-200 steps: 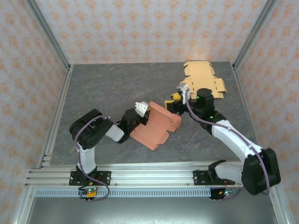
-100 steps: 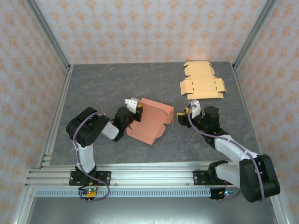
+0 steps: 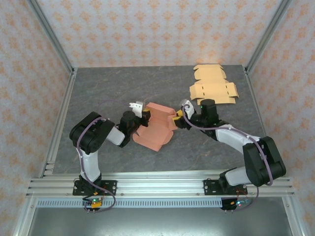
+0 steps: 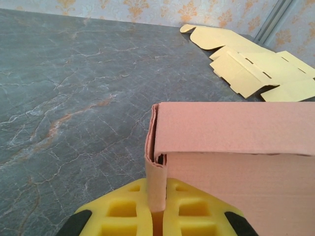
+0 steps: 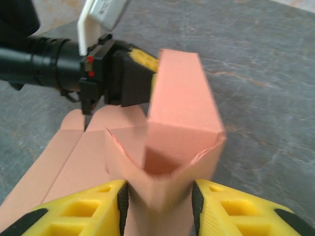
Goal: Fold the paper box
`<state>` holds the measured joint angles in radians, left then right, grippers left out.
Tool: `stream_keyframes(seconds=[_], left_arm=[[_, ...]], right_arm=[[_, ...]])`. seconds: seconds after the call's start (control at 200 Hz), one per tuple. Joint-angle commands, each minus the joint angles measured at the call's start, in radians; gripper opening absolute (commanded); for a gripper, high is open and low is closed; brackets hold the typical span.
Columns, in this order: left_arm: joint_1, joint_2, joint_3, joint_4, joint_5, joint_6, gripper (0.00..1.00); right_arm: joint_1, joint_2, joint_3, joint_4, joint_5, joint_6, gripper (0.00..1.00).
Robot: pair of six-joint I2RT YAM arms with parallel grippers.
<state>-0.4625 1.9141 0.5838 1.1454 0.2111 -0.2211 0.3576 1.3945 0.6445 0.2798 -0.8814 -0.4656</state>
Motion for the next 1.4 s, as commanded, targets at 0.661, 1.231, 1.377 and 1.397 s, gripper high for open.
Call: stream_keyframes(seconds=[0.661, 1.231, 1.377, 1.397], left_arm=[[-0.051, -0.087, 0.076, -0.397, -0.259, -0.169, 0.0], [-0.083, -0.128, 0.114, -0.485, -0.286, -0.218, 0.0], [-0.093, -0.138, 0.123, -0.523, -0.31, -0.213, 0.0], [-0.092, -0.139, 0.121, -0.521, -0.314, -0.215, 0.0]], right_arm=[[0.304, 0.27, 0.076, 0.36, 1.035, 0.321, 0.36], [0.352, 0.482, 0.327, 0.289, 1.397, 0.469, 0.13], [0.356, 0.513, 0.351, 0.268, 1.42, 0.466, 0.08], [0.356, 0.513, 0.354, 0.257, 1.422, 0.466, 0.05]])
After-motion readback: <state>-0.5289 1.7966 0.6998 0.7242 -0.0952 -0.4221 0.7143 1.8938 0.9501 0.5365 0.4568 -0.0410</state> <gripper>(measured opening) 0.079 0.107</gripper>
